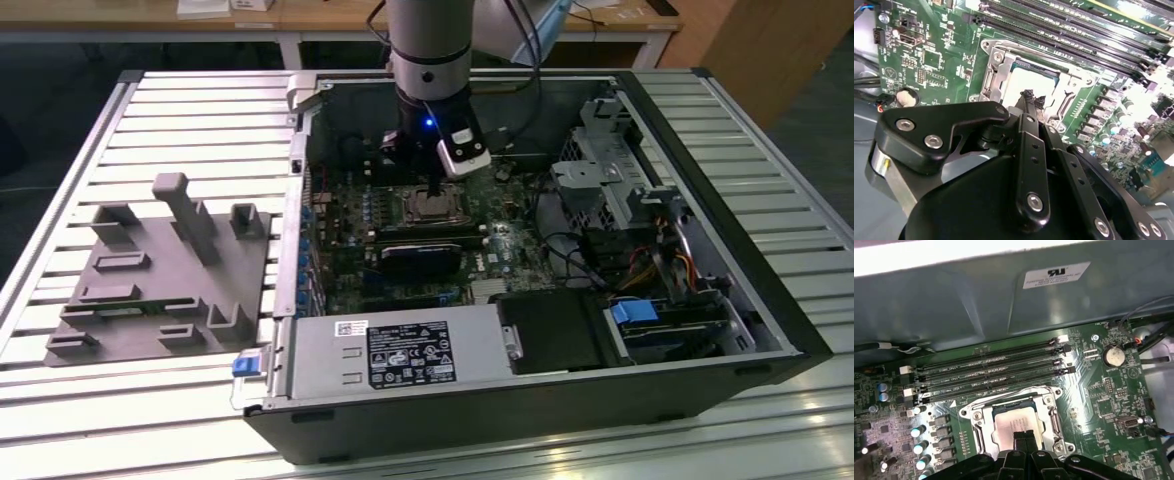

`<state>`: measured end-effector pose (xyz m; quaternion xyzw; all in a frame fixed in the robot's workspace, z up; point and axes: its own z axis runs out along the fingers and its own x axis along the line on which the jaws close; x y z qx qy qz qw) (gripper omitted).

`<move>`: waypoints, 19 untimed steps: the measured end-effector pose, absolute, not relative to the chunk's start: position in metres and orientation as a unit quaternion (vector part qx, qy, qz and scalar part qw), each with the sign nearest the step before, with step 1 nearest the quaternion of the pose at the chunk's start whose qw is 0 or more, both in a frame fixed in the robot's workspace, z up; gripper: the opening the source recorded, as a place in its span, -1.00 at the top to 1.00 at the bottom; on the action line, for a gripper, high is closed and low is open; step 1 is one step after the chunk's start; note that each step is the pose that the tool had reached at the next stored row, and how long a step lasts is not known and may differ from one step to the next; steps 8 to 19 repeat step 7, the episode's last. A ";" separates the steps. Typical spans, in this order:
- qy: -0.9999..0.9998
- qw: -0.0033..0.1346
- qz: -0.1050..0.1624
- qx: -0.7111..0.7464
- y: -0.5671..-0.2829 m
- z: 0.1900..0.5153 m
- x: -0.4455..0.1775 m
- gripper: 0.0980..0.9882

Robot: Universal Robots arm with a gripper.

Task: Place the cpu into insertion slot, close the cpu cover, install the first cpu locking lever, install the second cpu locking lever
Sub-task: 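Install the second cpu locking lever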

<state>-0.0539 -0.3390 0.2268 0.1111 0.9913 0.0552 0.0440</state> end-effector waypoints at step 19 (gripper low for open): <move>0.991 0.044 0.054 0.111 -0.339 0.227 -0.054 0.99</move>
